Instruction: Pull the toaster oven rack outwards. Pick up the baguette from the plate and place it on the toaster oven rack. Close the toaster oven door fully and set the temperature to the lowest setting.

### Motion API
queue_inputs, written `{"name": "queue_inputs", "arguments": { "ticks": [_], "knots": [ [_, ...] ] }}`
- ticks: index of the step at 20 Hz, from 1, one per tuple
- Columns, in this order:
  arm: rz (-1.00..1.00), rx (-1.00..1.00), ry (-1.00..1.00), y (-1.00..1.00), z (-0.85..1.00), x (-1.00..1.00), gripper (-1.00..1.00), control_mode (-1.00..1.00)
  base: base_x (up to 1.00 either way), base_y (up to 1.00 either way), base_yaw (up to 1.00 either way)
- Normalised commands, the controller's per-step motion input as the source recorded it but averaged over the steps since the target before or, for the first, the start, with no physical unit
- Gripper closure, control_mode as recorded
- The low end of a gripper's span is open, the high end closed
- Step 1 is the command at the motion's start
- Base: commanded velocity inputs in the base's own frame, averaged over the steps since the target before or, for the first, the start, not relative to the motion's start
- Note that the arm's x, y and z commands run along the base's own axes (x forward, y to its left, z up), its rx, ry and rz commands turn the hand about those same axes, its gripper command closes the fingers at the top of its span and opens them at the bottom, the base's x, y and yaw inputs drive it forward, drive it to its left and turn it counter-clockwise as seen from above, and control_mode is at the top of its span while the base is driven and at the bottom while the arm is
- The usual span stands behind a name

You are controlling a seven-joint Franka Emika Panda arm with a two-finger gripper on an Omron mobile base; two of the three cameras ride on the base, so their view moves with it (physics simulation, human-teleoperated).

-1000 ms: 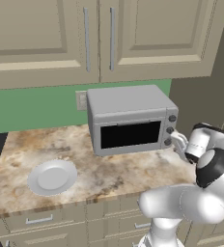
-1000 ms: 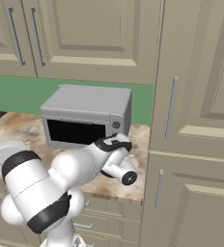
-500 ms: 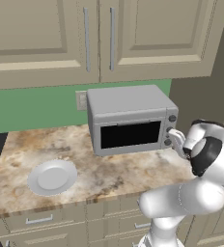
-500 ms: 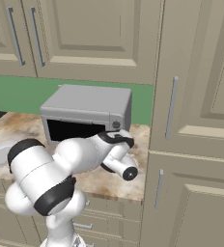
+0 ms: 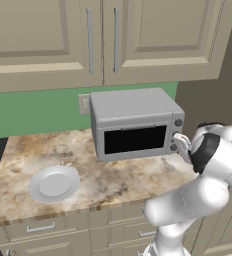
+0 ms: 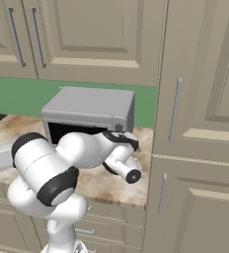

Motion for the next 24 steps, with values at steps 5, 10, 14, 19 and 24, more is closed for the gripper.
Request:
{"name": "queue_inputs", "arguments": {
  "ticks": [5,10,14,19,24],
  "knots": [
    [0.00,0.00,0.00,0.00,-0.13,0.00,-1.00,-1.00,0.00,0.00,0.00],
    [0.00,0.00,0.00,0.00,-0.16,0.00,-1.00,-1.00,0.00,0.00,0.00],
    [0.00,0.00,0.00,0.00,-0.14,0.00,-1.00,-1.00,0.00,0.00,0.00],
    [0.00,0.00,0.03,0.00,-0.13,-0.01,-1.00,-1.00,0.00,0.00,0.00],
    [0.00,0.00,0.00,0.13,0.00,-0.12,-1.00,-1.00,0.00,0.00,0.00]
  ]
}}
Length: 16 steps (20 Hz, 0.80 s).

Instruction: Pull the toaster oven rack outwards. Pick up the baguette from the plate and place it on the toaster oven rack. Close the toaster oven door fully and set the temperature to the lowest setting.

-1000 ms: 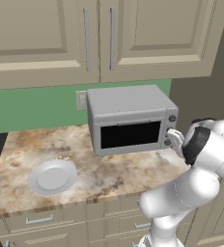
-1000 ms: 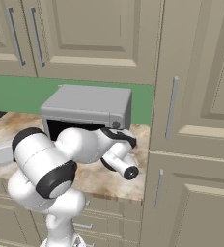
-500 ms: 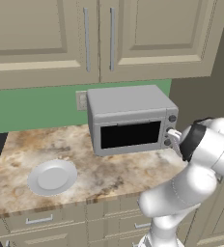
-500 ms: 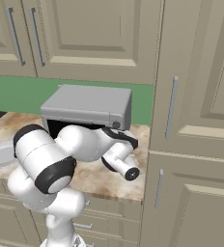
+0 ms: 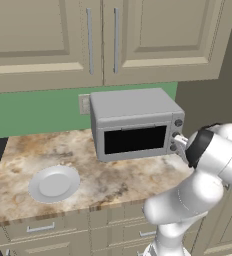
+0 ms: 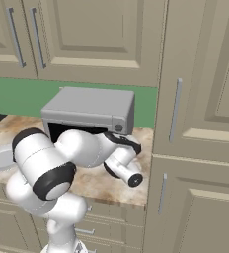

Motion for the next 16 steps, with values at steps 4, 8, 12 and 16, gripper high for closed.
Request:
{"name": "queue_inputs", "arguments": {
  "ticks": [4,8,12,16],
  "knots": [
    [0.00,0.00,0.00,0.21,-0.01,-0.06,-1.00,-1.00,0.00,0.00,0.00],
    [0.00,0.00,0.00,0.07,0.00,0.01,-1.00,-1.00,0.00,0.00,0.00],
    [0.00,0.00,0.00,-0.05,0.00,0.00,-1.00,-1.00,0.00,0.00,0.00],
    [0.00,0.00,0.00,-0.30,-0.01,0.00,-1.00,-1.00,0.00,0.00,0.00]
  ]
}}
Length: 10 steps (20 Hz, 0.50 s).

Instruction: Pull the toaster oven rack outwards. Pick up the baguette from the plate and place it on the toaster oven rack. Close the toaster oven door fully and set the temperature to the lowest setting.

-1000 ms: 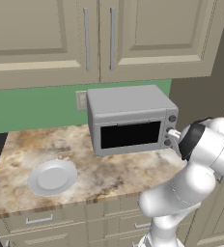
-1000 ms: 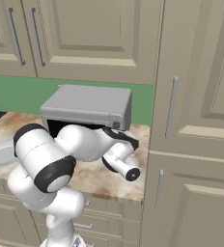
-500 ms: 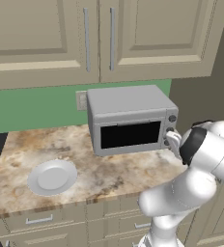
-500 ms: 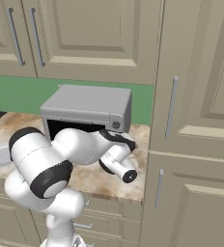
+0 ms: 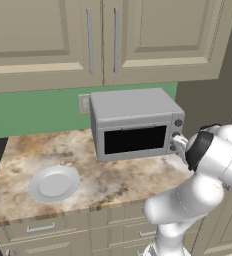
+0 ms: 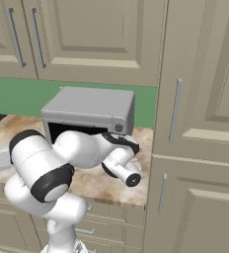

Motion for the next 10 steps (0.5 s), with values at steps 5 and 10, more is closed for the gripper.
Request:
{"name": "queue_inputs", "arguments": {
  "ticks": [5,10],
  "knots": [
    [0.00,0.00,0.00,-0.08,-0.05,0.00,-1.00,-1.00,0.00,0.00,0.00],
    [0.00,0.00,0.00,0.07,-0.14,0.00,-1.00,-1.00,0.00,0.00,0.00]
  ]
}}
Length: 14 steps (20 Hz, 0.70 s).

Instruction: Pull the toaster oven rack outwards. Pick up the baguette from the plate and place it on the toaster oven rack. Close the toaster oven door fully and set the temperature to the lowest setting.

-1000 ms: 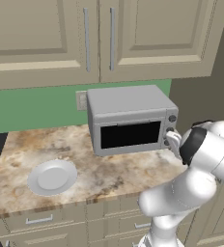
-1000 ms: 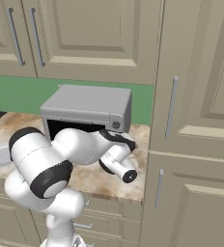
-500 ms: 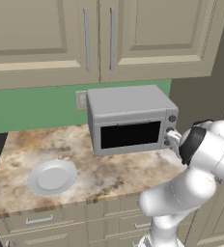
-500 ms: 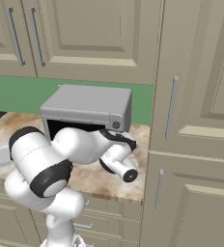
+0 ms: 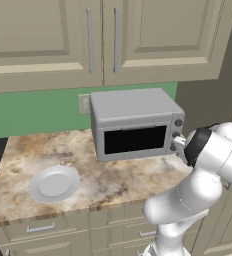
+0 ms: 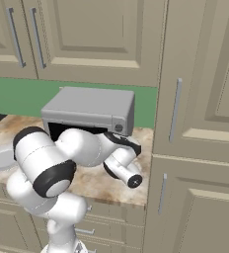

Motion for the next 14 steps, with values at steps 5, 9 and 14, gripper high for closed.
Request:
{"name": "queue_inputs", "arguments": {
  "ticks": [5,9,14],
  "knots": [
    [0.00,0.00,0.00,0.07,-0.02,0.04,-1.00,-1.00,0.00,0.00,0.00],
    [0.00,-0.01,0.00,0.01,0.00,0.14,-1.00,-1.00,0.00,0.00,0.00],
    [0.00,-0.01,0.00,0.00,0.00,0.11,-1.00,-1.00,0.00,0.00,0.00]
  ]
}}
